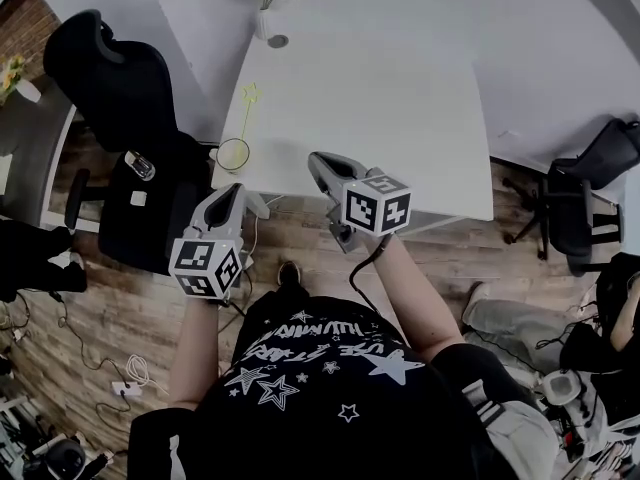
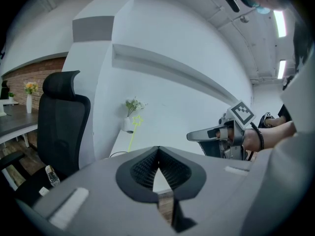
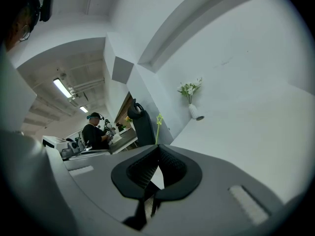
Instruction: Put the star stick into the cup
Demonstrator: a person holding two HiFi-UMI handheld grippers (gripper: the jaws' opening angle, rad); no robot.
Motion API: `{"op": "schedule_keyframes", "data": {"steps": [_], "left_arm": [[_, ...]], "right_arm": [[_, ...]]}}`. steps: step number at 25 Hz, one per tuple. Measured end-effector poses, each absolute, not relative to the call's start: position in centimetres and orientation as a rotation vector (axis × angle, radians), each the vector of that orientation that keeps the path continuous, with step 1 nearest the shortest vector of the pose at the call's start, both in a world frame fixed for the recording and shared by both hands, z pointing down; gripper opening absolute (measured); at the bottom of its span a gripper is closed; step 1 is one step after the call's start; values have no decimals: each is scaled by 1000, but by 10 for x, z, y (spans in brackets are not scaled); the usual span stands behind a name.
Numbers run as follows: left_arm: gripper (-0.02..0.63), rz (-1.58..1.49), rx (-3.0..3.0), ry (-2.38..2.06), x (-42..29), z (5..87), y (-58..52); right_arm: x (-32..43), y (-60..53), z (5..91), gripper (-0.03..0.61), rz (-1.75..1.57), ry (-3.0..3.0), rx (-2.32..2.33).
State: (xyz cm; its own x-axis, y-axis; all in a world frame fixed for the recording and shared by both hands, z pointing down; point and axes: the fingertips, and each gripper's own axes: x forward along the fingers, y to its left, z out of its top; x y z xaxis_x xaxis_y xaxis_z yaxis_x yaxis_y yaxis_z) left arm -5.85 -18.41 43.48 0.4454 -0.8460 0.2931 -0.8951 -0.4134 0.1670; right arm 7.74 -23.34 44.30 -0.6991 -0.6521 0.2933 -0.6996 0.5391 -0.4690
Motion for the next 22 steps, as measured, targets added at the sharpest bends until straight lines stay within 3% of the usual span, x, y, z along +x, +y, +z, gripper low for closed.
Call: {"op": "schedule_keyframes", "data": {"steps": [22], "left_arm": [[3,223,2434,-1481,-12,429,-84]], "right_arm": [[123,-119,429,12,790,-2691,1178]]}}
